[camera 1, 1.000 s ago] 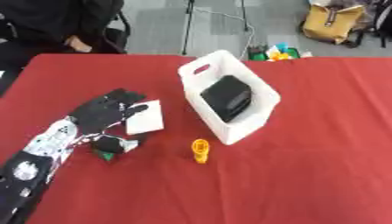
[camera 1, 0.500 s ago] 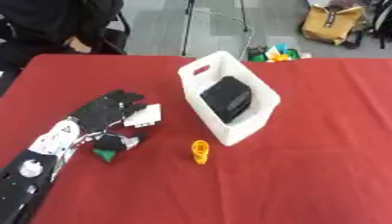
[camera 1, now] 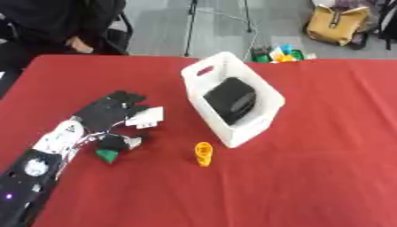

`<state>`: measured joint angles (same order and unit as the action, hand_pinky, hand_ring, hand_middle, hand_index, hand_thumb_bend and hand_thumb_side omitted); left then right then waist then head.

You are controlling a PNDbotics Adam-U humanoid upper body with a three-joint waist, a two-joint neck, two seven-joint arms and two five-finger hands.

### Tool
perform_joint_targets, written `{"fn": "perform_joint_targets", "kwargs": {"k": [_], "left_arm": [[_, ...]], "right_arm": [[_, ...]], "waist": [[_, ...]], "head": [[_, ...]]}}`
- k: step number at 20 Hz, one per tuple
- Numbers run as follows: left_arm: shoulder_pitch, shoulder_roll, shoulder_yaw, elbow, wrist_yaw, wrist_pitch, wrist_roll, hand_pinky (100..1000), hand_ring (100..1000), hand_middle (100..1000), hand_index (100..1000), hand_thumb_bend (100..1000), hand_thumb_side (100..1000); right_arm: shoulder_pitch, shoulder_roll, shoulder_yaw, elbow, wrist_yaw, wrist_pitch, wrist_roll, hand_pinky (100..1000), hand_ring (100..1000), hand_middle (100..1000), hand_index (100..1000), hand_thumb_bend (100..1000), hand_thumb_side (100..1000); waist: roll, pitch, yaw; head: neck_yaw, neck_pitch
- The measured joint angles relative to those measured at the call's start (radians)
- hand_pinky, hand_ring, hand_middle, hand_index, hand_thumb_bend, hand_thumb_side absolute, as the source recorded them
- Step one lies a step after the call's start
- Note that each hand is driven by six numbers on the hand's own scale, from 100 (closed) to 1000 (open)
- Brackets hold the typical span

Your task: Pick up objects on the table and place them in the box.

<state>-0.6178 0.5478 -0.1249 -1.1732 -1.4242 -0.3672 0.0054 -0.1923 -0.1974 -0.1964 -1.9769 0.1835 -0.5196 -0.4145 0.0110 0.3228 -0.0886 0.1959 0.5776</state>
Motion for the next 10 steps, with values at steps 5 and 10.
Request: {"fn": "perform_joint_targets", "kwargs": {"k": [5, 10], "left_arm": [[-0.002, -0.003, 0.000, 0.000, -0.010, -0.002, 0.017, 1000, 1000, 1000, 1000, 205, 1000], [-0.004, -0.004, -0.001, -0.001, -0.032, 0.003, 0.051, 1000, 1000, 1000, 1000, 165, 1000]], "right_arm": [[0.000, 0.000, 0.000, 0.000, 0.000, -0.002, -0.003, 778, 835, 712, 703, 100, 1000], [0.000, 0.000, 0.000, 0.000, 0.000, -0.003, -0.004, 778, 835, 712, 705, 100, 1000]], "waist": [[0.000, 0.001, 0.000], [0.000, 0.001, -0.001]], "head": [[0.000, 0.000], [0.003, 0.000]]}}
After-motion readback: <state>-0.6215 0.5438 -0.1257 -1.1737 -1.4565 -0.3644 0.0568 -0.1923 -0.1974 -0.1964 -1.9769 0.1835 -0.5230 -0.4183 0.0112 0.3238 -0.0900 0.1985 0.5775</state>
